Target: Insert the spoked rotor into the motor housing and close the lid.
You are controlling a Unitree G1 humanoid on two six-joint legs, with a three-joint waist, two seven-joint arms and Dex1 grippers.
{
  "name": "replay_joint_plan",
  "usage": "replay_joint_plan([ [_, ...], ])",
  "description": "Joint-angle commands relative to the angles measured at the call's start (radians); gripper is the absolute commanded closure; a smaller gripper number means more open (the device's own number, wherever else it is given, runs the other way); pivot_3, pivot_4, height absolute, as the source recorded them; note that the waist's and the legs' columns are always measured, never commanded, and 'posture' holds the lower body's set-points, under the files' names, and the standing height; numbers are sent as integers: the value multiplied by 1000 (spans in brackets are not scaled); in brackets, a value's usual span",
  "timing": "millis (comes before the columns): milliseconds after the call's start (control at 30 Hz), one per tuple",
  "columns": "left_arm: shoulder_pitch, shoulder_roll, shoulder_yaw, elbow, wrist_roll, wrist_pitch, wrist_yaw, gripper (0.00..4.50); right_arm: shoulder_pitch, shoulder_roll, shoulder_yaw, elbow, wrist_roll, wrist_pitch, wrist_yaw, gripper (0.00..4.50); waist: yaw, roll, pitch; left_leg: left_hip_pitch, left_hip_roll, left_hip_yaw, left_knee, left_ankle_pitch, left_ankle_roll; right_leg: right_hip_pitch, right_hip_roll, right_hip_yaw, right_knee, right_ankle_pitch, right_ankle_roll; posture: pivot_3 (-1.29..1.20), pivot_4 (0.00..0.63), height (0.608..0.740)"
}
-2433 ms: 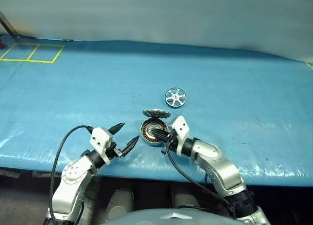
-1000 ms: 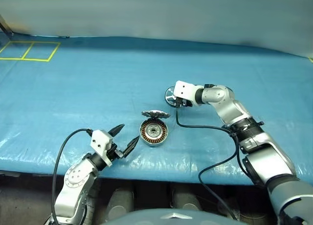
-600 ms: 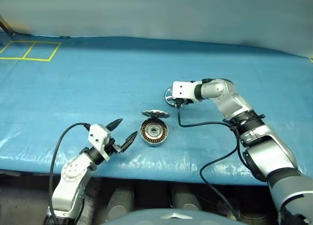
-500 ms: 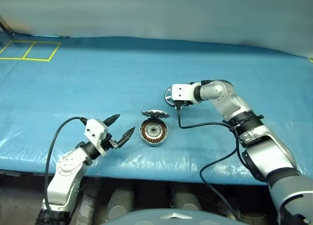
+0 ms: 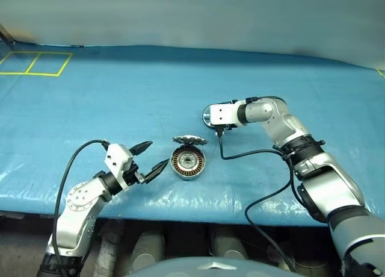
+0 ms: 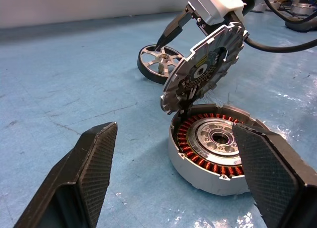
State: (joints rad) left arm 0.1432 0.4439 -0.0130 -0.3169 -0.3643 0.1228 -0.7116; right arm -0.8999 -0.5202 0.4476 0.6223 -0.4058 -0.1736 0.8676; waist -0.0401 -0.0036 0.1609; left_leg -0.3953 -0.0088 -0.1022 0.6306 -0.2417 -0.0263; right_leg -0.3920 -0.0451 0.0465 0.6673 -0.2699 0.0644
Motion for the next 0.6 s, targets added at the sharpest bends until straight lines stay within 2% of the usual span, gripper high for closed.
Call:
replay_joint_plan([
  [33,4,-8,-7,-24,8,-24,2,519,-41,-6,-10,36,-24,-17,-34,1949,1,0,0,0,0,0,0,0,0,0,0,0,0,0,0,0,150,740],
  [600,24,-43,-26,-8,53,-55,24,519,-60,55,29,218,-99,-55,-131,1949,-3,0,0,1,0,1,1,0,-1,0,0,0,3,0,0,0,150,740],
])
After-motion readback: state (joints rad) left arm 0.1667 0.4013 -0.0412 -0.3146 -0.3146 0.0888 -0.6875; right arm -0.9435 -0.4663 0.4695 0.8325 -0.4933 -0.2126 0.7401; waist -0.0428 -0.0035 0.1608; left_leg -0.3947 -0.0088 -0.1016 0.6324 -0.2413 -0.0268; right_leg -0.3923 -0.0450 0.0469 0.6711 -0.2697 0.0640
